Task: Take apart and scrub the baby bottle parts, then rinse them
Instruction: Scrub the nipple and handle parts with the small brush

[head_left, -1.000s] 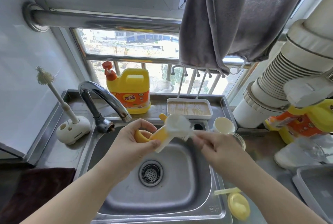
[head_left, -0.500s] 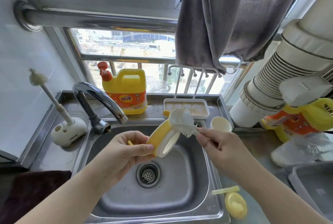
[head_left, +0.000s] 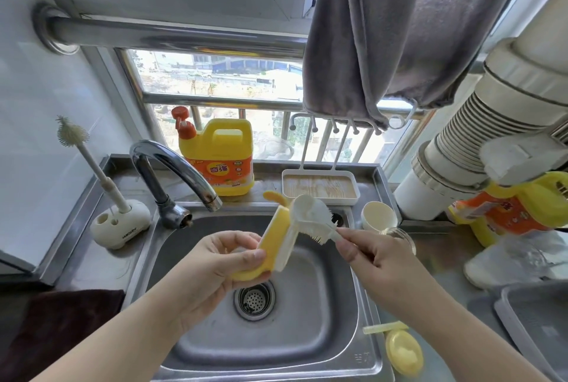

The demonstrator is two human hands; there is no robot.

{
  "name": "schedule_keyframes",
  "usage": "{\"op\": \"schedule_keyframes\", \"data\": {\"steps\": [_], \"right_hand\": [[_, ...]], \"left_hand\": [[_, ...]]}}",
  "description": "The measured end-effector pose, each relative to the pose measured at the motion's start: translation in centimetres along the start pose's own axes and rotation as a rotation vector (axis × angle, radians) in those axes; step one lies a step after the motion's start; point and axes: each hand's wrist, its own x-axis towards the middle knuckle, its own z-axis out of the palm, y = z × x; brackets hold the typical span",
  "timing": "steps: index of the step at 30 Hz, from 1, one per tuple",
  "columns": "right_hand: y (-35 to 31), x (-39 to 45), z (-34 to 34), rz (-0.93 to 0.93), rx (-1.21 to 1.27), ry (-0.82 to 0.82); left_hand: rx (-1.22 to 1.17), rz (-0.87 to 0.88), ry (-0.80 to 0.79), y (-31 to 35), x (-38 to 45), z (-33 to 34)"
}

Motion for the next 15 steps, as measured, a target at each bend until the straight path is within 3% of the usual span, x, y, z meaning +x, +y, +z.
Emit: {"op": "schedule_keyframes", "data": {"steps": [10, 15], "right_hand": [[-0.2, -0.4, 0.7, -0.027, -0.080, -0.064], [-0.4, -0.9, 1.4, -0.077, -0.088, -0.114]], "left_hand": [[0.285, -0.040, -0.194, 0.8, -0.5, -0.4], [0.305, -0.069, -0.142, 1.3, -0.4, 0.1]]}}
